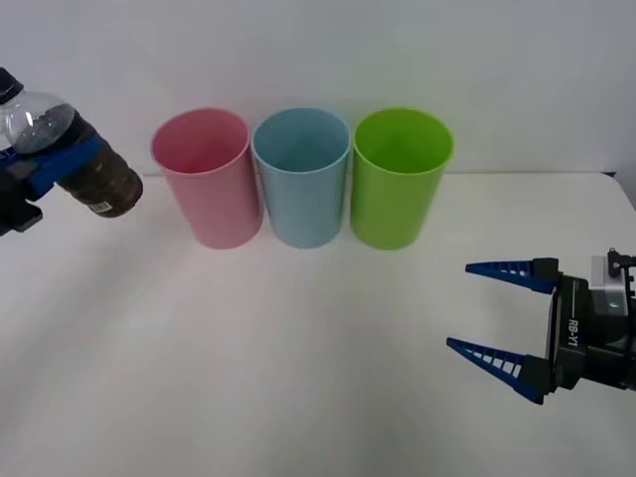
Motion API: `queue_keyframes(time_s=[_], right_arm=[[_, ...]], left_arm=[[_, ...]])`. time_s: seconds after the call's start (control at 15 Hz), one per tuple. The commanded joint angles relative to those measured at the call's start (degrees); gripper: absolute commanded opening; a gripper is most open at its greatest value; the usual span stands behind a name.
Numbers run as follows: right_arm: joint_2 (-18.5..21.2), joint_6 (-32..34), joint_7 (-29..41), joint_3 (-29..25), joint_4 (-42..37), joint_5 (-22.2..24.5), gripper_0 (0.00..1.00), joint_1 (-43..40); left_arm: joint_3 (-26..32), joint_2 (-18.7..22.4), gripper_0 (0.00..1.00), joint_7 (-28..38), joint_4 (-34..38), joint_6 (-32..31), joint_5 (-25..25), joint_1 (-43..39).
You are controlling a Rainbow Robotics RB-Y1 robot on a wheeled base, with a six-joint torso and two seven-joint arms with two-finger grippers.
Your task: Grasp the object on the table and drop it into the matching bin: aluminum can to the light blue bin, PET bottle to the pink bin.
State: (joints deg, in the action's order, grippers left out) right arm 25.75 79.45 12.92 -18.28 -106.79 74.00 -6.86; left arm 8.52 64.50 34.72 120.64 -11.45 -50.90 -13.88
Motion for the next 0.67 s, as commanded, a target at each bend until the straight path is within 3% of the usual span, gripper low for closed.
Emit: queue_keyframes(time_s=[0.07,0.4,0.67], right_arm=[[0.0,0.0,0.0,0.0,0.0,0.0,1.00,0.0],[0.0,0.0,0.0,0.0,0.0,0.0,1.00,0.0],[0.0,0.0,0.0,0.0,0.0,0.0,1.00,0.0]], left_arm=[[-7.3,3.2,0.00,-0.4,-7.3,0.3,2.8,12.7],[-28.9,2.6,0.00,-2.5,-27.2,-0.3,5.5,40.4],[-33.7,-2.0,0.00,-5.7,-36.4,-3.8,5.2,49.0]])
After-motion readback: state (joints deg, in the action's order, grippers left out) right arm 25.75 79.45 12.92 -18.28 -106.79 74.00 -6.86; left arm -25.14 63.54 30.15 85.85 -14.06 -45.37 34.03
